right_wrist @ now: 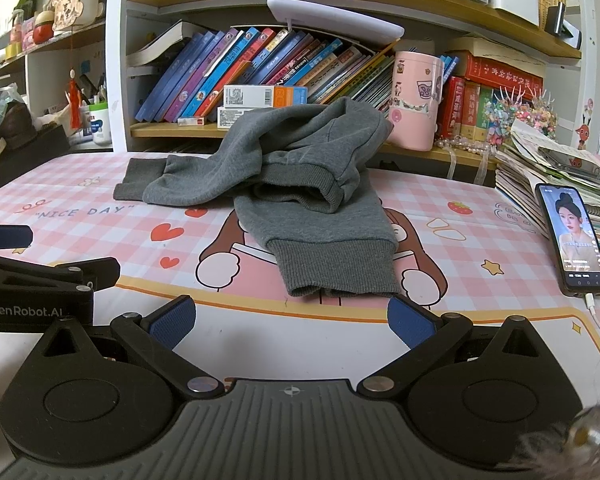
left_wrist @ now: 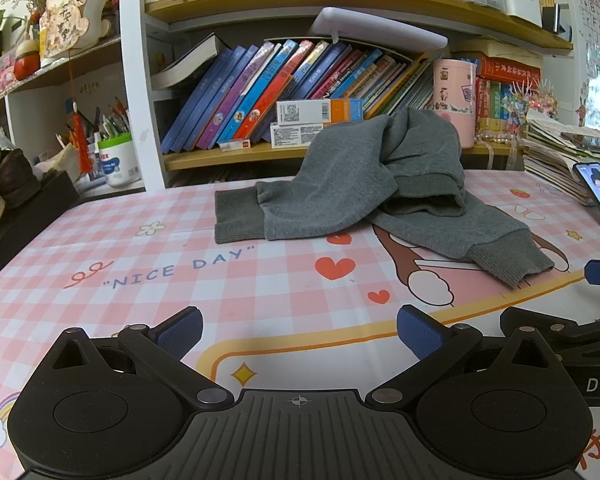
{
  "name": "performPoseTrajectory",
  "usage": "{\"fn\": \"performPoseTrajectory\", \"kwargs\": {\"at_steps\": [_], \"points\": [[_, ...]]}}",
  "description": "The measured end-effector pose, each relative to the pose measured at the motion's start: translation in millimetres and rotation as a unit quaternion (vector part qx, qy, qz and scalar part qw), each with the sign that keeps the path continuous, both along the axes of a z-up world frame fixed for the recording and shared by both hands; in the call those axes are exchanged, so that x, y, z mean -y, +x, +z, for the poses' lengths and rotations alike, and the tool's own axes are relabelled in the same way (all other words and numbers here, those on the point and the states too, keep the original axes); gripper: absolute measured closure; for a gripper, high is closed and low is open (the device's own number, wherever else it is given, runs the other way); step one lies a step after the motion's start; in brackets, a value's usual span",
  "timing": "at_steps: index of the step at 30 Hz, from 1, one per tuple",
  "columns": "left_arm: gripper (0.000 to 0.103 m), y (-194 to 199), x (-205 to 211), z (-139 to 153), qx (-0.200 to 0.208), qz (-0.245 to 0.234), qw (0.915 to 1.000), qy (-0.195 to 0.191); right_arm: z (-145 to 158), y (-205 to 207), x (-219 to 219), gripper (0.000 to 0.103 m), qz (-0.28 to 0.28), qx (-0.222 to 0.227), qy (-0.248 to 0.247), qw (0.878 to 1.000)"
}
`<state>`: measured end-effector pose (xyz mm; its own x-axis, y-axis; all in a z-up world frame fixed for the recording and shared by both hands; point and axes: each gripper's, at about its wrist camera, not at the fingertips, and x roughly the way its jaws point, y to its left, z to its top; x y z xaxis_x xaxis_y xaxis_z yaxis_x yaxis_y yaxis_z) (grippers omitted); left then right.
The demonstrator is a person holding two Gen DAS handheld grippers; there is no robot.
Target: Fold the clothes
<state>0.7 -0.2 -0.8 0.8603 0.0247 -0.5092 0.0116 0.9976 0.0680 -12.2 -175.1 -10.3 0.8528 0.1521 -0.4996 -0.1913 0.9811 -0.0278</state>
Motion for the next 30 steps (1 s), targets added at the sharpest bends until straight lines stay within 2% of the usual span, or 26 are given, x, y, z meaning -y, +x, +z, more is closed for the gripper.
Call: {"fn": "performPoseTrajectory", "kwargs": {"at_steps": [30], "points": [[0.000,-0.2,0.3,0.7,0.001,-0.006,1.0000,0.000,-0.5,-0.5,-1.9,0.000,0.007,0.003,-0.005,1.000]]}}
